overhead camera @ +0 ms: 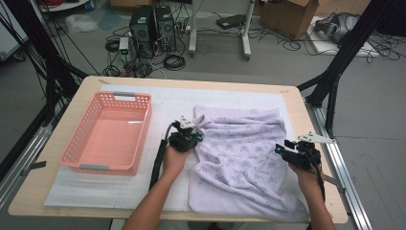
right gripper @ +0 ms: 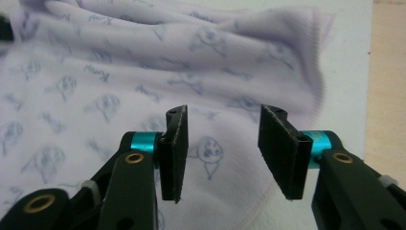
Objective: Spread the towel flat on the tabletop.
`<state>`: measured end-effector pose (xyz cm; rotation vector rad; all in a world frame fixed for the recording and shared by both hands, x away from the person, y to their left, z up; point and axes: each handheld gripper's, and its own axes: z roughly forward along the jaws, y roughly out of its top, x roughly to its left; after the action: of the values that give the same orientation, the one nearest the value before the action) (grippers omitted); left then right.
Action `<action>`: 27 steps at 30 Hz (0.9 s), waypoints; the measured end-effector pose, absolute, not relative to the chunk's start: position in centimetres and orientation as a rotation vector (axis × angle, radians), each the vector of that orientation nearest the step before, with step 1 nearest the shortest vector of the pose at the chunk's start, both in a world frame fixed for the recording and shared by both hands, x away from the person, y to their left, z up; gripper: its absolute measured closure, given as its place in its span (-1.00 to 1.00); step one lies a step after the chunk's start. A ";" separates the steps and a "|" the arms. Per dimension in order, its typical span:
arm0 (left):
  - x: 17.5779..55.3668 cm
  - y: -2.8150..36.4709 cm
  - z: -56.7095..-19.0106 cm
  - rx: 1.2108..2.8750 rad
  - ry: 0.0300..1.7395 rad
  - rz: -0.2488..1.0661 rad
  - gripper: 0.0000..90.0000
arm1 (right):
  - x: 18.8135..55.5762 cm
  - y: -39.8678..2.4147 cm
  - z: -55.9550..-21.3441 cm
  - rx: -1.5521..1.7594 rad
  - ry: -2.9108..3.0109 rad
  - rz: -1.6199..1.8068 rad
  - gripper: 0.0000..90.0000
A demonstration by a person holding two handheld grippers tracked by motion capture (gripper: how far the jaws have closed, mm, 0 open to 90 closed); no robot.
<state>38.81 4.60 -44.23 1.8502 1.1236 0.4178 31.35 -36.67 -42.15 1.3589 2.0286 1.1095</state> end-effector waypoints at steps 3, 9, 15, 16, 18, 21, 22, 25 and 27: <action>40.2 6.2 -43.6 1.803 1.195 0.488 0.88 | 31.2 -36.2 -42.2 1.351 2.058 1.139 0.12; 40.4 7.0 -44.2 1.755 1.203 0.355 0.32 | 31.0 -34.4 -42.2 1.274 2.141 1.187 0.09; 39.3 6.3 -42.9 1.759 1.106 0.350 -0.07 | 31.6 -33.5 -42.8 1.272 2.188 1.123 0.01; 39.1 6.3 -42.7 1.750 1.097 0.352 -0.07 | 31.7 -33.4 -43.0 1.275 2.206 1.107 0.01; 38.9 6.5 -42.4 1.751 1.080 0.335 -0.07 | 31.9 -33.1 -43.4 1.288 2.248 1.085 0.01; 38.3 6.6 -42.4 1.755 1.061 0.334 -0.08 | 32.2 -32.3 -44.2 1.246 2.328 0.963 0.19; 38.1 6.7 -42.5 1.753 1.058 0.325 -0.08 | 32.4 -32.2 -44.2 1.228 2.329 0.965 0.45; 37.4 7.0 -43.2 1.769 1.044 0.304 -0.08 | 33.1 -32.3 -43.8 1.182 2.337 0.916 0.87; 37.0 7.1 -43.5 1.784 1.043 0.297 -0.08 | 33.8 -32.5 -43.6 1.184 2.261 0.856 0.88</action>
<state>37.03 7.15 -43.54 1.7838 1.0429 0.2967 33.76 -32.46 -43.62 1.1839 2.2611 0.8557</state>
